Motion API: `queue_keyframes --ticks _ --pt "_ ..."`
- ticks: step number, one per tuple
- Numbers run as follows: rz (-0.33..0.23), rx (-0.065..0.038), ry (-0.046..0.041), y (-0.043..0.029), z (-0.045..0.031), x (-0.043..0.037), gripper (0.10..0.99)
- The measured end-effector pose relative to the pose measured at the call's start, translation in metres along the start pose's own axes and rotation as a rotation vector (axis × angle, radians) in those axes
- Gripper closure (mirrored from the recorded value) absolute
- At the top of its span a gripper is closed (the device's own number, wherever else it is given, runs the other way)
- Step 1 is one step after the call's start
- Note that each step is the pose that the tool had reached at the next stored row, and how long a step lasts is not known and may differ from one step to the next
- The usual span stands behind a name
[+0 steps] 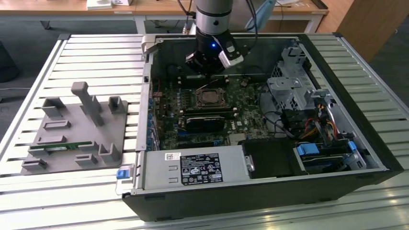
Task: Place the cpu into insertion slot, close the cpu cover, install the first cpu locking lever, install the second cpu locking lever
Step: 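Install the first cpu locking lever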
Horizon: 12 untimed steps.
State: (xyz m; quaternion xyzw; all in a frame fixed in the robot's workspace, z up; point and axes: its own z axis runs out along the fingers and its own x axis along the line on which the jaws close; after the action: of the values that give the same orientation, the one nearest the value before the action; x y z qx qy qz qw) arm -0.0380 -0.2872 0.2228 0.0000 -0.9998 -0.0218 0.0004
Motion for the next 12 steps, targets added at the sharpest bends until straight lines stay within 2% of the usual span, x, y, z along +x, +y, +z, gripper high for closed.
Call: queue_keyframes --ticks 12 --pt "0.000 0.003 0.0007 0.0012 0.0065 -0.0068 0.980"
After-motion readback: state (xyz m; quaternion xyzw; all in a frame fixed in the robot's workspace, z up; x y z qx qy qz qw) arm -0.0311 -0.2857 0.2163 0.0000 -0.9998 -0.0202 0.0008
